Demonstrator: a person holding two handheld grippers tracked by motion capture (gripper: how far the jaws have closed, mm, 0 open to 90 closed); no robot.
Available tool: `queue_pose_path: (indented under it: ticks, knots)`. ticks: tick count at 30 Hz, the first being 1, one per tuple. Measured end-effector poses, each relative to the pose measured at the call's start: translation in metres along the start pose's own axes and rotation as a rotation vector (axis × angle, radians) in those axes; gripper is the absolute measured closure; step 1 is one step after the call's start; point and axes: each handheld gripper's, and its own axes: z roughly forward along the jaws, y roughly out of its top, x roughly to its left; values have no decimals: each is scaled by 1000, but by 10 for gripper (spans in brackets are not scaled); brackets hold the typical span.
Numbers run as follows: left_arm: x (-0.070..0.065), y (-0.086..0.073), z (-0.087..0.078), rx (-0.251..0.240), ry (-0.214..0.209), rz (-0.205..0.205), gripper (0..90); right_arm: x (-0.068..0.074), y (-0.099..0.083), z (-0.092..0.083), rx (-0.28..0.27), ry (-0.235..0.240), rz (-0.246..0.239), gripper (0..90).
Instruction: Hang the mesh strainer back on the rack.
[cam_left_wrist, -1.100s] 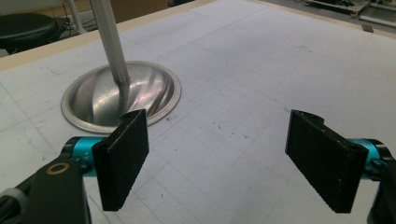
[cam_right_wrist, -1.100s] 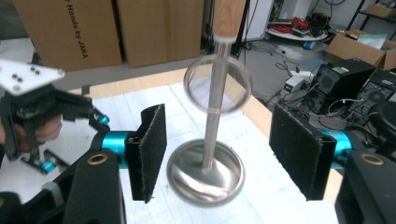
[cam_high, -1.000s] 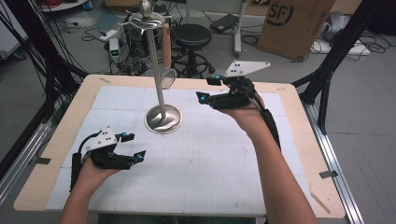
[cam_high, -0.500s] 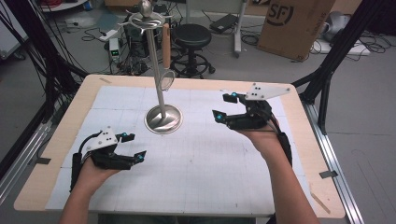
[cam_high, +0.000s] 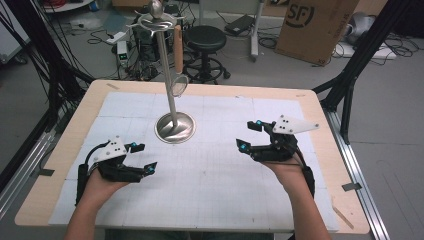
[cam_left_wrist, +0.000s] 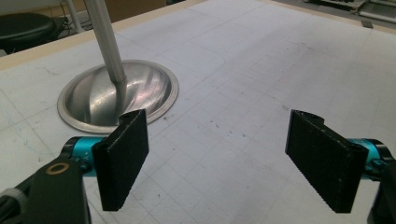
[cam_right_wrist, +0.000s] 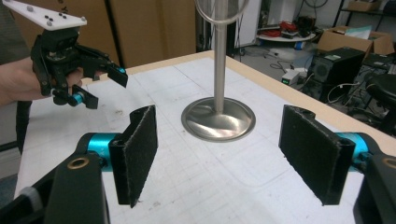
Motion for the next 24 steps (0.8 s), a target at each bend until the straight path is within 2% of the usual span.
queue_pose_path:
  ticks: [5,12,19,24]
  knots:
    - [0,0,0,-1,0,0,220,2,-23,-4,-4,-15,38,260]
    - [0,0,1,2,-2,1,220,3,-53,-5,11,-42,58,240]
    - [0,-1,1,2,0,-3,220,5,-73,-6,19,-43,69,222]
    - [0,-1,2,0,-3,-1,220,4,-84,-8,54,-47,77,198]
